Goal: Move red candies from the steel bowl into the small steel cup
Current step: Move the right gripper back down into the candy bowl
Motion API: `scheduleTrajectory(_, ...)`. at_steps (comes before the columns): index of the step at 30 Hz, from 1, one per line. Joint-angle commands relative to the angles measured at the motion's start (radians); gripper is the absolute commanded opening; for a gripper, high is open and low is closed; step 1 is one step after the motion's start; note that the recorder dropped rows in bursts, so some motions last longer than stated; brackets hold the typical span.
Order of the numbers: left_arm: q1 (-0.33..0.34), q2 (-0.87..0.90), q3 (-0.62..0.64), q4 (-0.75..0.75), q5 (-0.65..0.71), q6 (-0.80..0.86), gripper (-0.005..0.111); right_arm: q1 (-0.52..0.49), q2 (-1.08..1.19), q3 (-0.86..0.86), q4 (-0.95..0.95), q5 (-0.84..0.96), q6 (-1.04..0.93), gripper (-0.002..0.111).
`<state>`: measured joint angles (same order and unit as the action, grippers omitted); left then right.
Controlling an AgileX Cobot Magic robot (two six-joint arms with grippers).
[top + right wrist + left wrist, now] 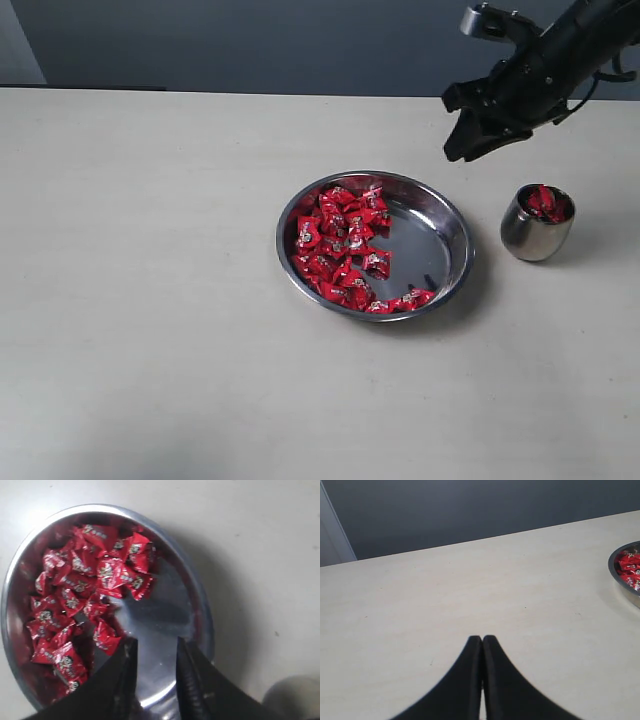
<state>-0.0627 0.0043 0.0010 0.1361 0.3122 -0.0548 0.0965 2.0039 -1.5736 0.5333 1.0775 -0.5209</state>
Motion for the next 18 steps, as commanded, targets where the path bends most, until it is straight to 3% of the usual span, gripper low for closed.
scheduleTrajectory(1,-0.01,-0.004,-0.001,0.0,-0.004,-0.006,0.0,0.081,-0.005,0.003,0.006,0.002,-0.055,0.028)
scheduleTrajectory(12,-0.01,-0.004,-0.001,0.0,-0.004,-0.006,0.0,0.247,0.014,0.003,-0.089,-0.035,-0.055,0.029)
scheduleTrajectory(18,-0.01,-0.004,-0.001,0.0,-0.004,-0.006,0.0,0.298,0.085,0.003,-0.161,0.009,-0.055,0.043)
